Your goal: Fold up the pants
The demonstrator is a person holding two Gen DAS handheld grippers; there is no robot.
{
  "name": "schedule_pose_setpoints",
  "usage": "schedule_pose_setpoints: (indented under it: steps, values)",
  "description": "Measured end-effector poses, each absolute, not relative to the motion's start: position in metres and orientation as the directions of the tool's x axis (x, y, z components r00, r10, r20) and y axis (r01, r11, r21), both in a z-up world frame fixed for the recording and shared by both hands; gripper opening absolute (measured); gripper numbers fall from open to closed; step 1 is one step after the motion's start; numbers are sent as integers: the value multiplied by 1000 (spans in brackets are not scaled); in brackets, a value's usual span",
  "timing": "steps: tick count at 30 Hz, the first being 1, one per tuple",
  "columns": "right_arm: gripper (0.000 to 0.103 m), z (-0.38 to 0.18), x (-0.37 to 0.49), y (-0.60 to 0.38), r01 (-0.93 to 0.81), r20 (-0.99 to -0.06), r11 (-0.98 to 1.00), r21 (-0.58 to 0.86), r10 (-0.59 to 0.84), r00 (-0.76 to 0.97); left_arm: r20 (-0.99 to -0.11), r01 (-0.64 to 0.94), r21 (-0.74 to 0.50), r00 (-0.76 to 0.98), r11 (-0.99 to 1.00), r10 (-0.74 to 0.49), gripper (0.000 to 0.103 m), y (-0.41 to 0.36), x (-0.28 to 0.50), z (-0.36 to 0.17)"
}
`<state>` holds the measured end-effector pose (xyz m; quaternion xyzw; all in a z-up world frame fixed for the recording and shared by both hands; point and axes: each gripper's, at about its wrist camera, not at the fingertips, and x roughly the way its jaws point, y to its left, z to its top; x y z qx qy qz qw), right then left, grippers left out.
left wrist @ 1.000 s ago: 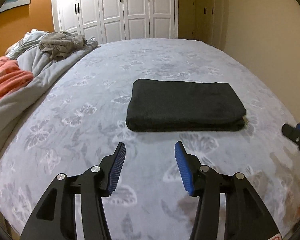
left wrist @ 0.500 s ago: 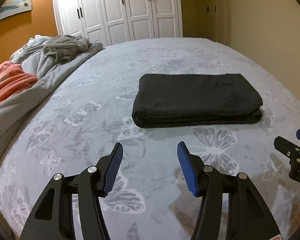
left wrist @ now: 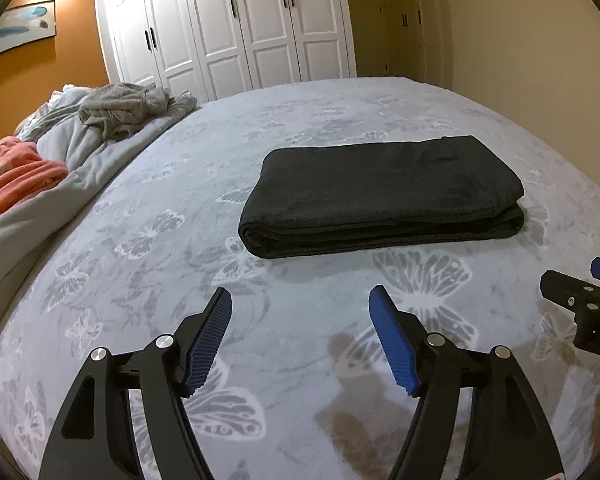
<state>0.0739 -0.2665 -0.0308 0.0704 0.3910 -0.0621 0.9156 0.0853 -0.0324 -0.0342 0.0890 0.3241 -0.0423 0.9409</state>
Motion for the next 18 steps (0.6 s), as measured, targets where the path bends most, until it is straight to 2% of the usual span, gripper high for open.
schedule_pose_setpoints:
  steps: [10, 18]
  values:
    - [93, -47, 71, -253, 158, -715, 987, 41, -81, 694, -609, 91, 110, 793, 990, -5, 70, -24, 94, -52]
    - [94, -62, 71, -231, 125, -673, 990, -63, -134, 727, -641, 77, 74, 768, 994, -11, 73, -18, 100, -60]
